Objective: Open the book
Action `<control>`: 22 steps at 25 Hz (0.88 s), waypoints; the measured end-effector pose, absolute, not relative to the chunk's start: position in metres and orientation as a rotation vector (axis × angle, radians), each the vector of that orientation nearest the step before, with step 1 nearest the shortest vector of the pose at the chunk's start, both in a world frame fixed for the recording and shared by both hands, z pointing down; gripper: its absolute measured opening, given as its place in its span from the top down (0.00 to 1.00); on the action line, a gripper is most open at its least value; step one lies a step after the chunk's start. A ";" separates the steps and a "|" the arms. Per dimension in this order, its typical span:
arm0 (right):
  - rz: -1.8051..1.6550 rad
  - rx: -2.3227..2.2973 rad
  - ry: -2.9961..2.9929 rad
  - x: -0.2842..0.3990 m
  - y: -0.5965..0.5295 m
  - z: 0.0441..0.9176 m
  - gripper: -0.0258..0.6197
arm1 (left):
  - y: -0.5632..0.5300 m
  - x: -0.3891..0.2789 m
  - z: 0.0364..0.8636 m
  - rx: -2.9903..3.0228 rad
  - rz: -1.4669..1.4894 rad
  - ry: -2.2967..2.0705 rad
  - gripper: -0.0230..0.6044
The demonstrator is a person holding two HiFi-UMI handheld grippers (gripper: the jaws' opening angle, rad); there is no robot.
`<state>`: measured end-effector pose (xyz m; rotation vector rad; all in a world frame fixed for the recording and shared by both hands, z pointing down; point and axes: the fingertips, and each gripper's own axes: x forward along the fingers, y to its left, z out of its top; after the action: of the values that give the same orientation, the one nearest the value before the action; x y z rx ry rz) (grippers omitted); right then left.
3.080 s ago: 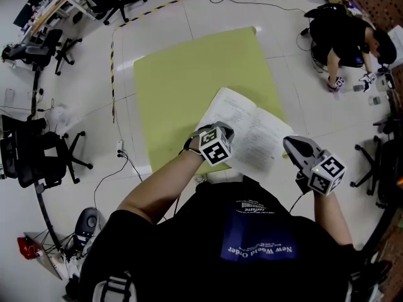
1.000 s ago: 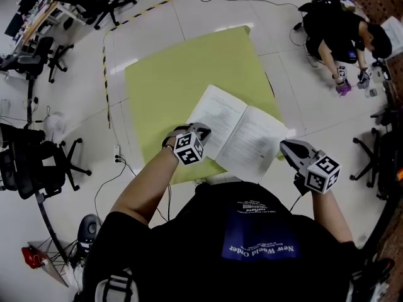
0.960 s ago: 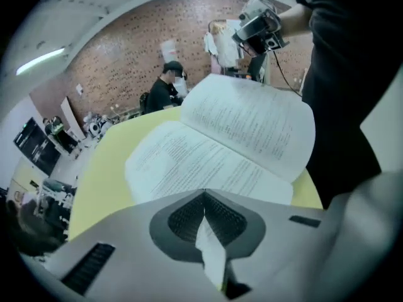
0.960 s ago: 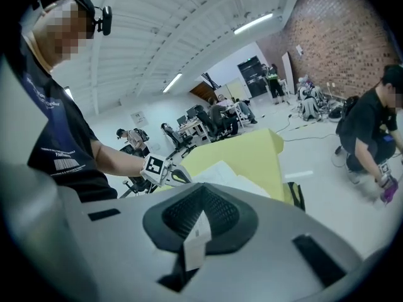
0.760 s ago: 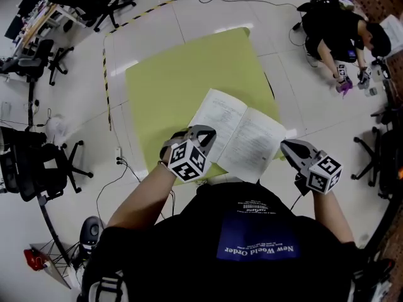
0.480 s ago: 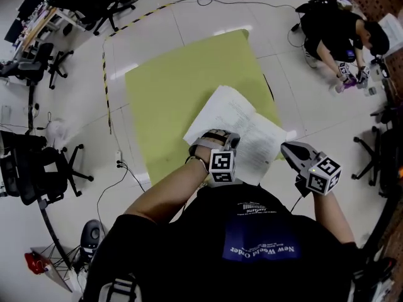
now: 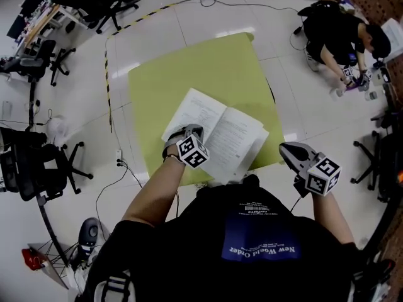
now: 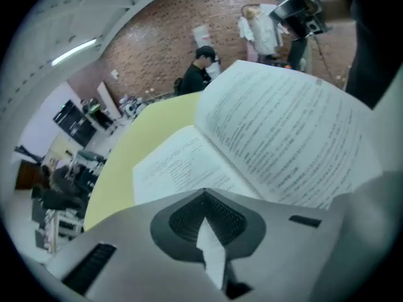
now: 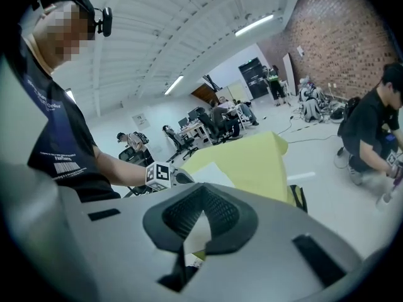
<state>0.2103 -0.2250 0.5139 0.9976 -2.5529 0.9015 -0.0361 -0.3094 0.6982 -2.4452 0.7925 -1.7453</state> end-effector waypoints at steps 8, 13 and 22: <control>0.867 0.942 -2.584 0.195 -0.236 0.506 0.98 | -0.297 -0.105 0.687 -2.400 -1.895 1.055 0.97; 0.829 0.912 -2.604 0.176 -0.237 0.498 0.98 | -0.295 -0.102 0.655 -2.386 -1.834 0.979 0.97; 0.810 0.916 -2.600 0.172 -0.233 0.492 0.98 | -0.288 -0.106 0.657 -2.354 -1.873 0.940 0.97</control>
<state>0.1715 -0.2330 0.4924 0.9159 -2.6001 0.8103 -0.1062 -0.2884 0.6570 -2.3540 0.9398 -1.8732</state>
